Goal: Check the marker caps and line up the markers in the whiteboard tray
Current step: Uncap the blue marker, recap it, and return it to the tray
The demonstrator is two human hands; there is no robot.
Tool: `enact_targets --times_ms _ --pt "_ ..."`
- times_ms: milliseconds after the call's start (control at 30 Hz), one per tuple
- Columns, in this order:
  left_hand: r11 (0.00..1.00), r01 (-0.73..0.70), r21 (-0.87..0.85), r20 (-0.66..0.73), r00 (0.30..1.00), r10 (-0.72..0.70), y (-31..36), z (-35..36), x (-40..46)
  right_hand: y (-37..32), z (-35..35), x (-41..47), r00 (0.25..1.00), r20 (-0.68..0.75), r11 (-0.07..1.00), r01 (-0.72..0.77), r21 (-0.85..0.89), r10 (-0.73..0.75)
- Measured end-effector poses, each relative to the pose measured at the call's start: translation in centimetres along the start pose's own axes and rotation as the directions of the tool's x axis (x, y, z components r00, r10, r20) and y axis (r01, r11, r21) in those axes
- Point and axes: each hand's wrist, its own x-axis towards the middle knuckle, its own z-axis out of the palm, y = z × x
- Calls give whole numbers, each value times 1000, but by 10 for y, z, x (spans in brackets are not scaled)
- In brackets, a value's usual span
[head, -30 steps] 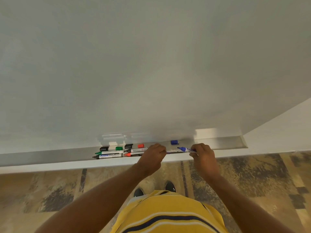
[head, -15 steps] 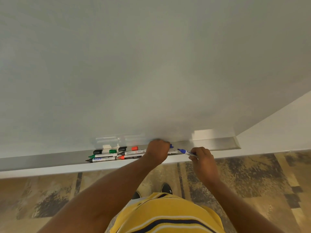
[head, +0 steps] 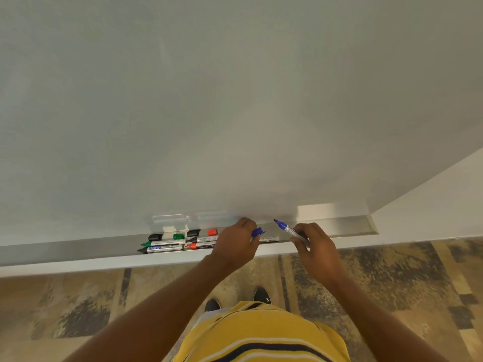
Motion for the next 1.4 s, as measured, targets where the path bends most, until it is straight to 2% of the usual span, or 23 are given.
enact_targets --times_ms 67,133,267,367,567,733,967,1167,1400 --pt "968 124 -219 -1 992 -127 1 -13 -11 -8 -5 2 999 11 998 53 37 -53" --pt "882 199 -427 -11 974 -225 0 -27 -19 -16 -9 5 995 14 992 101 78 -102" --pt "659 201 -725 -20 950 -312 0 -54 -34 -35 -14 12 980 -8 974 198 112 -199" --pt "548 181 -817 -21 940 -341 0 -66 -43 -51 -15 19 967 -19 960 256 112 -255" --pt "510 183 -840 -18 931 -364 -5 -76 -53 -71 -14 21 954 -13 951 298 83 -298" --pt "528 175 -831 -34 932 -361 -8 -81 -57 -78 -13 19 956 2 955 293 44 -293" --pt "570 175 -803 -16 949 -314 -7 -85 -59 -93 -13 20 931 2 931 364 -1 -364" --pt "557 186 -809 -8 945 -328 -7 -91 -58 -101 -12 20 924 -65 925 379 7 -378" --pt "611 187 -769 -11 952 -305 -11 -89 -54 -98 -3 19 928 -94 932 362 11 -360"
